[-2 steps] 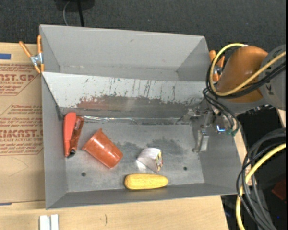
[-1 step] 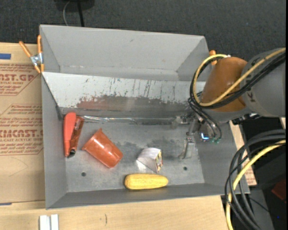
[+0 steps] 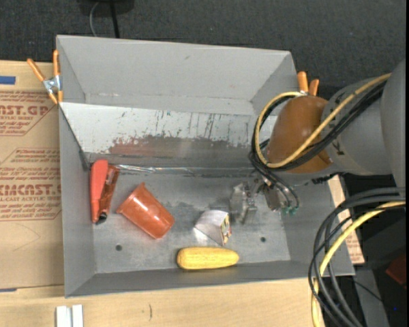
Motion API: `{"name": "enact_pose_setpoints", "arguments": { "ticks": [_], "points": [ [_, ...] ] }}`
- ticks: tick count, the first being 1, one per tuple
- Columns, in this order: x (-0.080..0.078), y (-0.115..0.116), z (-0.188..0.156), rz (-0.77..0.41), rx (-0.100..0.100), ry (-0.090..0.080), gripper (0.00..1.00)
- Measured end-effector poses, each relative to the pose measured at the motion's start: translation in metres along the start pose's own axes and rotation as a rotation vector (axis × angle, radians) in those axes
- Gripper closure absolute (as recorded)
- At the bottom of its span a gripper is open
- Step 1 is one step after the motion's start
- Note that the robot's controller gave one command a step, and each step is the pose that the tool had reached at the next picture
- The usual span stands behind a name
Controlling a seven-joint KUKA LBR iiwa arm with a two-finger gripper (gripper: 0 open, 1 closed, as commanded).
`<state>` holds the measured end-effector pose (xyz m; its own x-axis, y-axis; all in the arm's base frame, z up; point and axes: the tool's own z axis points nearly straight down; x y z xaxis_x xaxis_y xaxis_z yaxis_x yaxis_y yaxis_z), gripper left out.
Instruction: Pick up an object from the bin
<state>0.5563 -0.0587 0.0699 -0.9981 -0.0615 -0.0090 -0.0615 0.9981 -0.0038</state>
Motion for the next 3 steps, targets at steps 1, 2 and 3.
{"name": "enact_pose_setpoints", "arguments": {
  "ticks": [1,2,3],
  "points": [
    [0.000,0.000,0.000,0.000,0.000,0.001,0.00],
    [0.000,0.000,0.000,-0.001,0.000,0.000,0.00],
    [-0.002,0.018,-0.004,-0.045,0.003,0.002,0.00]
  ]
}}
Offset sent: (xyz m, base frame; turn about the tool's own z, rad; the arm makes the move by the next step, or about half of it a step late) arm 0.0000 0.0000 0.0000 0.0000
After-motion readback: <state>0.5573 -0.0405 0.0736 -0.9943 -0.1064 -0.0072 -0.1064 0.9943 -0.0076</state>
